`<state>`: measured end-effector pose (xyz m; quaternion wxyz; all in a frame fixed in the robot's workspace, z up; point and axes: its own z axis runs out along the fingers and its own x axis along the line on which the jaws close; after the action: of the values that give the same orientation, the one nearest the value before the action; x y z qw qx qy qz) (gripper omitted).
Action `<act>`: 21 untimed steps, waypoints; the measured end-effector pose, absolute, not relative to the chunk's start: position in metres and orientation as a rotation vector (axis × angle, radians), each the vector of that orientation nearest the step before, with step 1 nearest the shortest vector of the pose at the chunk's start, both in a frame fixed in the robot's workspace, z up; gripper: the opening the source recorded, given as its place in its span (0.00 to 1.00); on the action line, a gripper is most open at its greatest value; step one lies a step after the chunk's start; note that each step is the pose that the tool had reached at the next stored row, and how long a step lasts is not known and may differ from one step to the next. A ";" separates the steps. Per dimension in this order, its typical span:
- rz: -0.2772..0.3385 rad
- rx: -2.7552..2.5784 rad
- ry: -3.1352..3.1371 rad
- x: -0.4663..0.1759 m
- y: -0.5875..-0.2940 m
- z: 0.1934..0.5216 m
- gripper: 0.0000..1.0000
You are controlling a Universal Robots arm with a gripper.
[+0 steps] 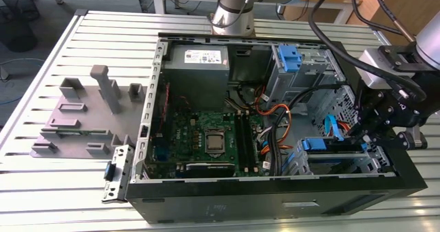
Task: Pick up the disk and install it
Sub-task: 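Insert the second disk wire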
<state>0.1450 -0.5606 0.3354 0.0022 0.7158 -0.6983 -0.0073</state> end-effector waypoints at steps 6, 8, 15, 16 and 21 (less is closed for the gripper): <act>-0.023 2.246 -2.190 0.145 -0.561 0.335 0.24; -0.023 2.246 -2.190 0.145 -0.561 0.335 0.24; -0.023 2.246 -2.190 0.145 -0.561 0.335 0.16; -0.023 2.246 -2.190 0.145 -0.561 0.335 0.16; -0.023 2.247 -2.190 0.145 -0.561 0.335 0.16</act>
<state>0.1450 -0.5606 0.3350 0.0021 0.7160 -0.6980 -0.0074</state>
